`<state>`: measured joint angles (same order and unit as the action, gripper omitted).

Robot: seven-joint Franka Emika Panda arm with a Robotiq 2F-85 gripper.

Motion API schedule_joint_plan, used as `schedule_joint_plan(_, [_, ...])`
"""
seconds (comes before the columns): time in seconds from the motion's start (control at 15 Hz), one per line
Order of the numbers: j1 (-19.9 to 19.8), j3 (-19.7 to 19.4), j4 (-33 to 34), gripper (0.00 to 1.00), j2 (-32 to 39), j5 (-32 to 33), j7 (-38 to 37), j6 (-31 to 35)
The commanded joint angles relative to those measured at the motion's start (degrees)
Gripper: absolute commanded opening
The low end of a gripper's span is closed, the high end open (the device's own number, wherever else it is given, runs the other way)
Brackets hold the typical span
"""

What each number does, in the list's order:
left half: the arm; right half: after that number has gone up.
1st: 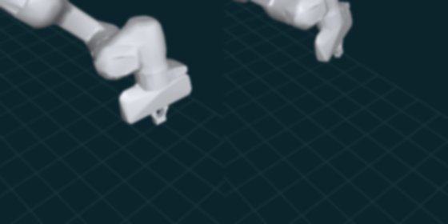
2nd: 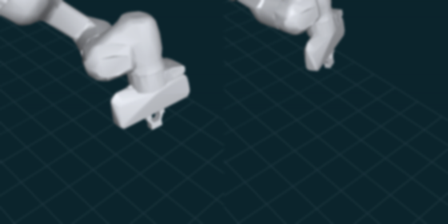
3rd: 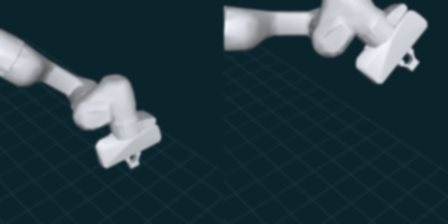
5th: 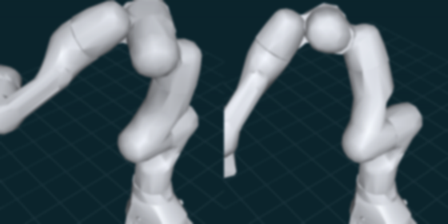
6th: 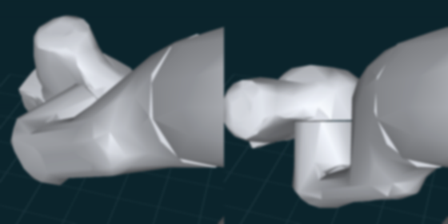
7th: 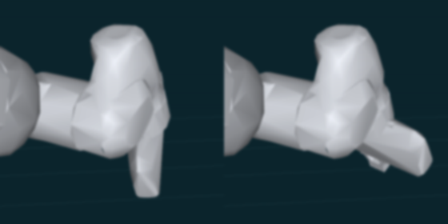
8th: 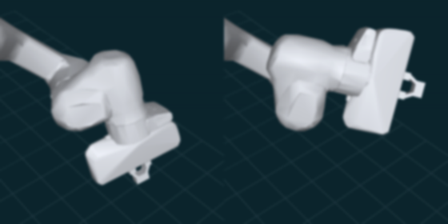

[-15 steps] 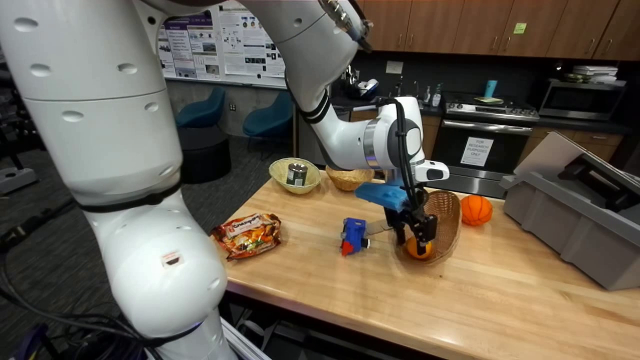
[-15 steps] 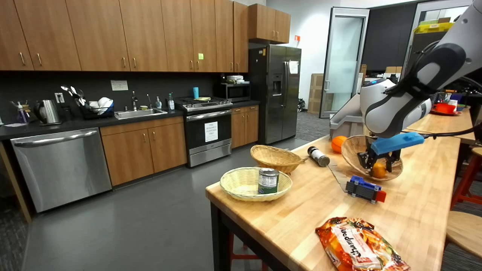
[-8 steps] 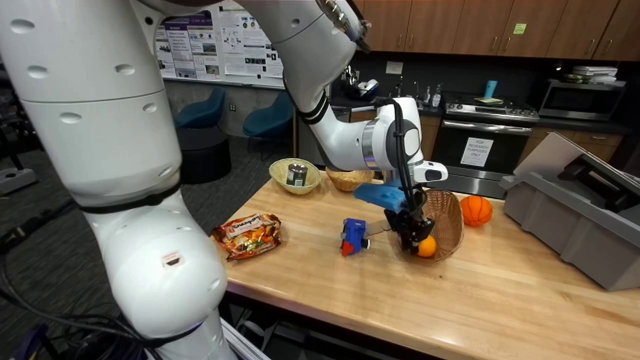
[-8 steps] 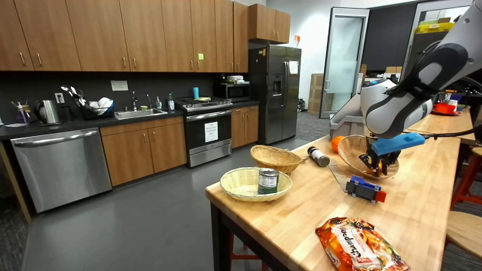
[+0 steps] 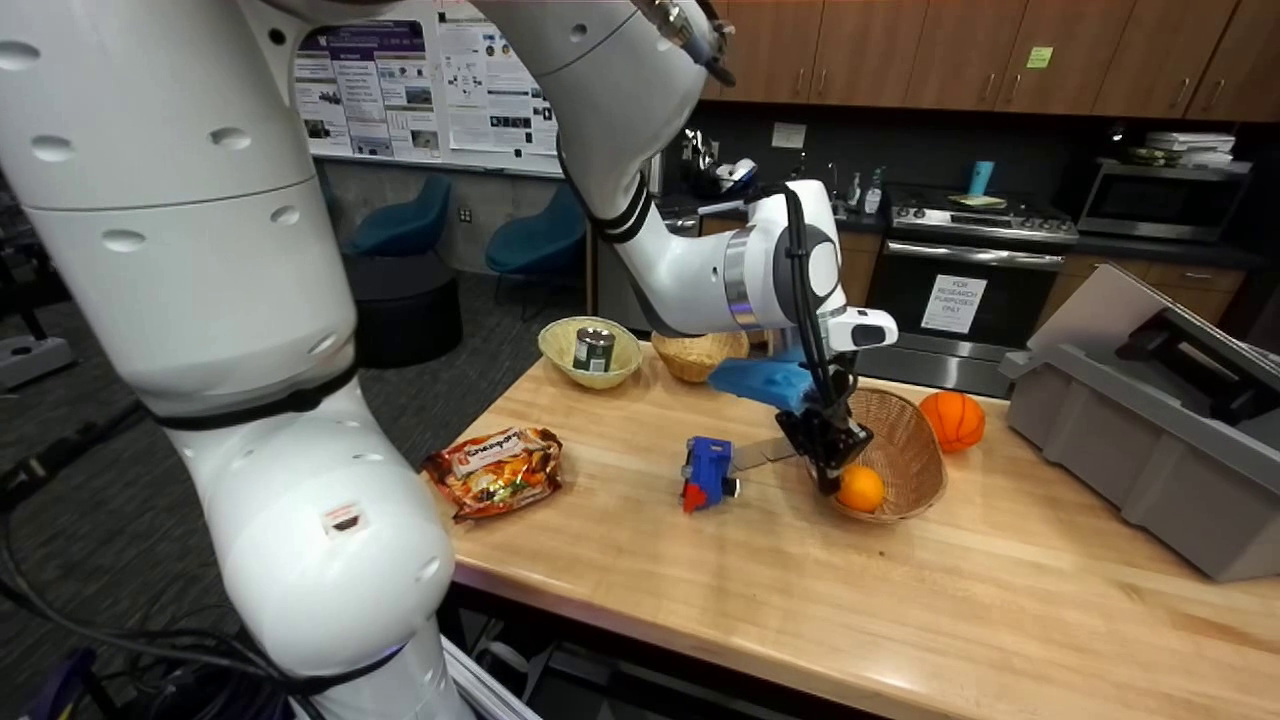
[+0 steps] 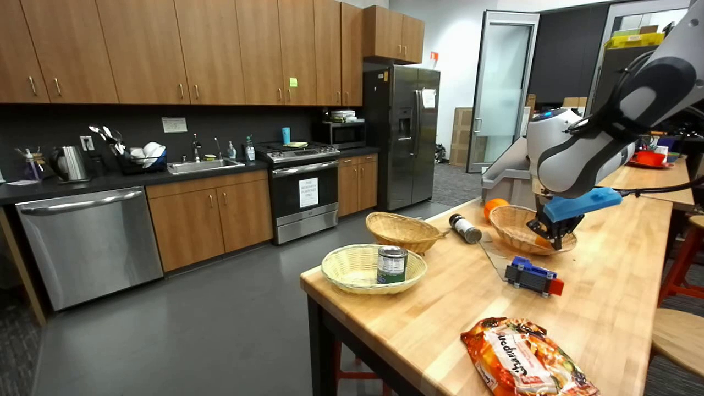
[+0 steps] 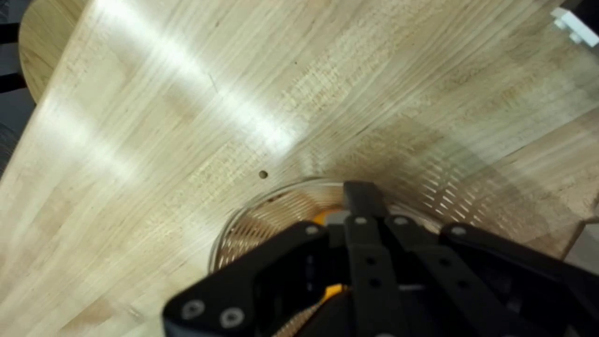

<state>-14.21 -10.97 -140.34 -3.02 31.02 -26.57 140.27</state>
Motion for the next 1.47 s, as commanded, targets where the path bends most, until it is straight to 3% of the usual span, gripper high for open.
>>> schedule_joint_plan(0.0, [0.05, 0.34, -1.17, 0.15, -3.18, 2.96, -2.39, -1.05])
schedule_joint_plan(0.07, [-0.04, 0.46, -1.25, 0.27, -3.68, 3.41, -2.65, -1.26])
schedule_joint_plan(0.53, [-0.53, 1.01, -1.03, 0.7, -5.78, 5.47, -4.11, -2.21])
schedule_joint_plan(0.8, [0.04, 1.25, 0.66, 0.98, -3.75, 3.26, -1.66, -1.59])
schedule_joint_plan(1.4, [1.23, 1.78, 6.9, 1.0, 0.63, 1.37, 4.62, -2.94])
